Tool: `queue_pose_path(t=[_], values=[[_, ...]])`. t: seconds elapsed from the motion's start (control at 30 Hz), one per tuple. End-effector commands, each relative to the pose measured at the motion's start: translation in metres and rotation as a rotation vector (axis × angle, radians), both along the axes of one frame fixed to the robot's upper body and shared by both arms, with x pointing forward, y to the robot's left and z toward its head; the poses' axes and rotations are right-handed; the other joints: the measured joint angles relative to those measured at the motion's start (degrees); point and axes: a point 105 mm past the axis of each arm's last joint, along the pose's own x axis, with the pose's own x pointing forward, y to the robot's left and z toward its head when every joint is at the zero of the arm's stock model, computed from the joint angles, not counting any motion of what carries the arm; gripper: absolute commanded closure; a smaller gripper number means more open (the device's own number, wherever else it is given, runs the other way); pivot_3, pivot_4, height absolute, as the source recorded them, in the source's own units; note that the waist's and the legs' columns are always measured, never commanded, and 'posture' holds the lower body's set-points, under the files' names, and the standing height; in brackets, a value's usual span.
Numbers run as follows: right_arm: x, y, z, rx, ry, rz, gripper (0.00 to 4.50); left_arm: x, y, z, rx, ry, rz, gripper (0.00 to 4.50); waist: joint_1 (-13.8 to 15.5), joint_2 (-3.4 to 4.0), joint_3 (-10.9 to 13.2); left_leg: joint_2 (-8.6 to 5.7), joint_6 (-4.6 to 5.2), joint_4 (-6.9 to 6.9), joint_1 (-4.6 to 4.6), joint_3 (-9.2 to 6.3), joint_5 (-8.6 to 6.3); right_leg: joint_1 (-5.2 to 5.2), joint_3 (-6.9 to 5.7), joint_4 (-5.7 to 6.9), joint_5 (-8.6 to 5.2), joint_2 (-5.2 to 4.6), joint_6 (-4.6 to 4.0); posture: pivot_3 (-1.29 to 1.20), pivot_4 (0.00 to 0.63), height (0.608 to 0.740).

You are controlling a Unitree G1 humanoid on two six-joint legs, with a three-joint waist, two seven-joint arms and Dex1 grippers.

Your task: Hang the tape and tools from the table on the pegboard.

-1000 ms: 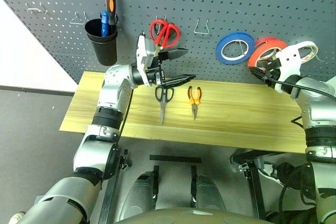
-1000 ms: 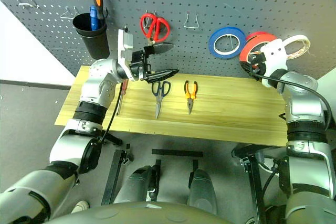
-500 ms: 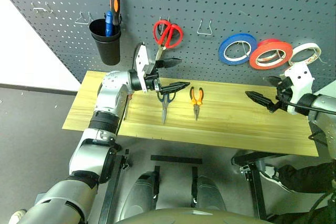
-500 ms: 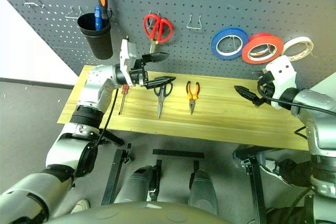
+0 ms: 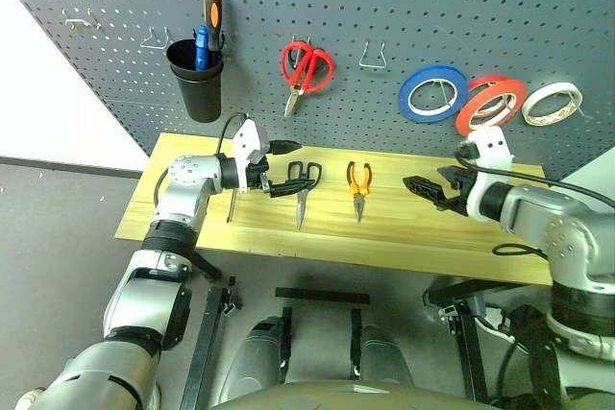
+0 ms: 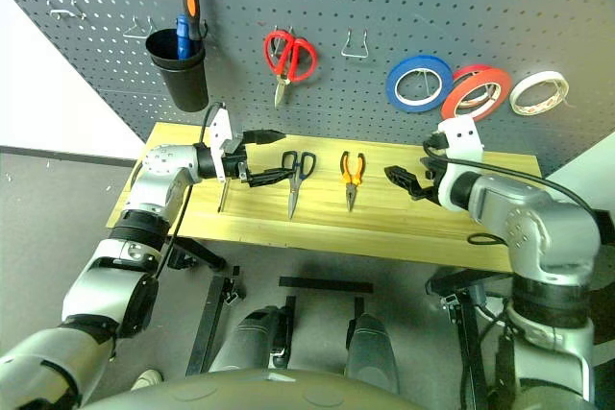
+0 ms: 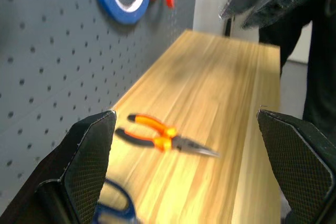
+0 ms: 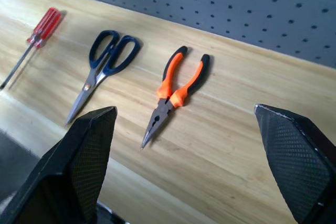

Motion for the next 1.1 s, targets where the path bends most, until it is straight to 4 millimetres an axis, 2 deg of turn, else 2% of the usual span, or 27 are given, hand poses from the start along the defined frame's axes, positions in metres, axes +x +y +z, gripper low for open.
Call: queue_pose_path(t=[0.03,0.27,0.63,0.83,1.1], values=[[0.02,0.003,-0.007,0.016,0.058,-0.037,0.11,0.004,0.0,-0.007,0.039,0.0,0.018,0.0,-0.22,-0.02,0.03,0.01,0.01,0.0,0.01,0.0,0.0,-0.01,0.0,0.03,0.0,0.01,0.0,0.05,0.222,0.74],[0.051,0.012,-0.018,-0.011,0.106,-0.037,0.11,0.016,0.005,-0.023,0.107,0.037,0.101,0.0,-0.9,-0.25,0.93,0.02,0.26,-0.01,0.0,0.0,-0.15,-0.08,0.06,0.11,-0.01,0.01,0.0,0.08,0.325,0.74],[0.074,0.041,-0.026,0.025,0.134,0.008,0.11,0.021,0.004,-0.023,0.069,0.065,0.147,0.0,-1.0,-0.37,6.2,0.07,0.18,-0.01,-0.34,0.1,-0.1,-0.76,0.16,0.58,-0.01,0.01,-0.01,0.13,0.435,0.74],[0.085,0.051,-0.019,0.043,0.118,0.015,0.11,0.024,0.006,-0.016,0.027,0.069,0.171,0.0,-0.91,-0.36,8.6,0.07,0.18,-0.04,-0.53,0.15,-0.1,-1.02,0.15,0.64,-0.01,-0.02,-0.01,0.14,0.459,0.74],[0.098,0.065,-0.021,0.028,0.107,0.013,0.11,0.025,0.01,-0.009,0.012,0.05,0.189,0.0,-0.87,-0.36,9.96,0.08,0.17,-0.08,-0.63,0.23,-0.1,-1.16,0.13,0.64,-0.01,-0.03,-0.01,0.17,0.472,0.74]])
